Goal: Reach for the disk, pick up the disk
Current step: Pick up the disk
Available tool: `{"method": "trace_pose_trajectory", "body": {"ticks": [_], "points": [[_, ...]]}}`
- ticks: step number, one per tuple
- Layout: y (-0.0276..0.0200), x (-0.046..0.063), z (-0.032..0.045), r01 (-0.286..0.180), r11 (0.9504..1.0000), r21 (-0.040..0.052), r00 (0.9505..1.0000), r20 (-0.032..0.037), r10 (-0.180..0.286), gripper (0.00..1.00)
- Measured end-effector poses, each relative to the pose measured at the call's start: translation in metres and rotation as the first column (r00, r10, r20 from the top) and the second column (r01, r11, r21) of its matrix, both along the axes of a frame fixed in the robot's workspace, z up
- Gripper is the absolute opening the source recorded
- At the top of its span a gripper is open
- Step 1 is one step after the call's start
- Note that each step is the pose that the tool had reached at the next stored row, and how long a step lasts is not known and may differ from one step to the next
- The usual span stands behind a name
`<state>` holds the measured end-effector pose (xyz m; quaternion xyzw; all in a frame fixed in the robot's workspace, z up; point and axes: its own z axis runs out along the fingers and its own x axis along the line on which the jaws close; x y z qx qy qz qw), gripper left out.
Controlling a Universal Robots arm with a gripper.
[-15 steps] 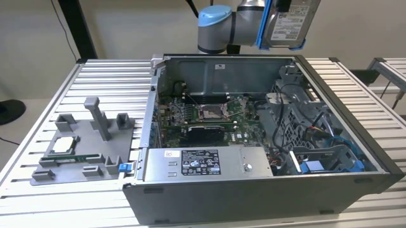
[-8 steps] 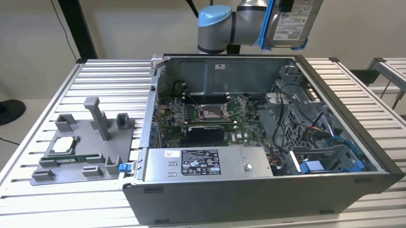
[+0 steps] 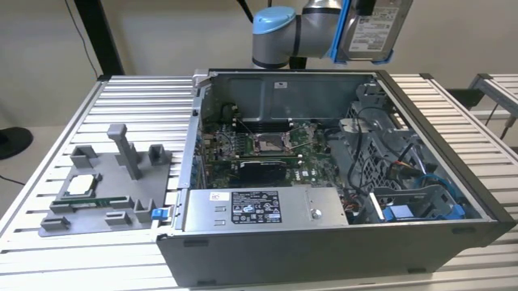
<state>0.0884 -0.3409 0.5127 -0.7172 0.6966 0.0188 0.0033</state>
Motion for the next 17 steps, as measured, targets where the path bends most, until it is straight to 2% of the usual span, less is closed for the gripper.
{"method": "trace_pose_trajectory", "body": {"ticks": [5,12,15,17], "points": [[-0.0081,0.0,-0.0001,0.0,1.0,0.0002,1.0,0.0,0.0,0.0],[-0.022,0.0,-0.0001,0.0,1.0,0.0001,1.0,0.0,0.0,0.0],[-0.0303,0.0,-0.0002,0.0,1.0,0.0,1.0,0.0,0.0,0.0],[-0.0374,0.0,-0.0002,0.0,1.0,0.0001,1.0,0.0,0.0,0.0]]}}
